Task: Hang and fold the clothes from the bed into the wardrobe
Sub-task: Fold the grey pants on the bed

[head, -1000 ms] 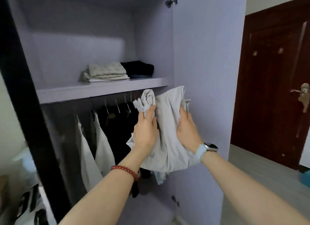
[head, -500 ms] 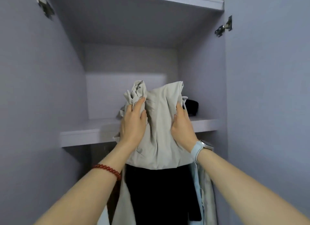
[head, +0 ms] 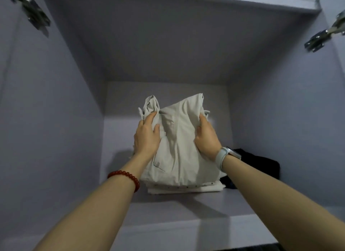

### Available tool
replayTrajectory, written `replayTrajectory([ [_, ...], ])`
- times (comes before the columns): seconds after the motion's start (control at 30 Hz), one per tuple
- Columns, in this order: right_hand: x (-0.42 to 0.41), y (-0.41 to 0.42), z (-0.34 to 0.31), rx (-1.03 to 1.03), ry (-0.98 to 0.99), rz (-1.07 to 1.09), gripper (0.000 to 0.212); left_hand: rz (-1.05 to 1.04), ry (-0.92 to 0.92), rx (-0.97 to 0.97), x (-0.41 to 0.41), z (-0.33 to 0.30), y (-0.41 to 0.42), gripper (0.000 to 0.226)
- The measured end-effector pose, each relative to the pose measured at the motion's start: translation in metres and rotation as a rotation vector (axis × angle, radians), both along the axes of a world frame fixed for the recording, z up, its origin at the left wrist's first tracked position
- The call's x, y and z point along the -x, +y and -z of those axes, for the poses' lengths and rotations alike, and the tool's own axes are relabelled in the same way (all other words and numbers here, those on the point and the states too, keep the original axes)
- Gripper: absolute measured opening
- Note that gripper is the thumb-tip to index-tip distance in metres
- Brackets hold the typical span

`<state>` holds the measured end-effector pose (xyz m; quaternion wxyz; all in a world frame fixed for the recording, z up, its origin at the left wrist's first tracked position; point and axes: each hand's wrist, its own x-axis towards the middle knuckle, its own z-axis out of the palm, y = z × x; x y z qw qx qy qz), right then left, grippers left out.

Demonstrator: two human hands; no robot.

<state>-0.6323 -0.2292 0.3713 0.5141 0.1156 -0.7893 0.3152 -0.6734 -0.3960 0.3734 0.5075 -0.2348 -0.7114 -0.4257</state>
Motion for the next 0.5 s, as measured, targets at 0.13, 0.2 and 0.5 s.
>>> replayTrajectory([
  [0.13, 0.065, 0.031, -0.013, 0.030, -0.038, 0.003, 0.061, -0.003, -0.051, -0.065, 0.074, -0.008, 0.018, 0.044],
  [0.2, 0.087, 0.047, -0.008, 0.037, -0.108, 0.014, 0.055, -0.008, -0.116, -0.057, 0.103, -0.002, 0.022, 0.045],
  [0.5, 0.154, 0.095, -0.006, -0.134, -0.508, 0.432, 0.048, -0.398, -0.580, 0.364, 0.160, -0.001, 0.038, 0.056],
])
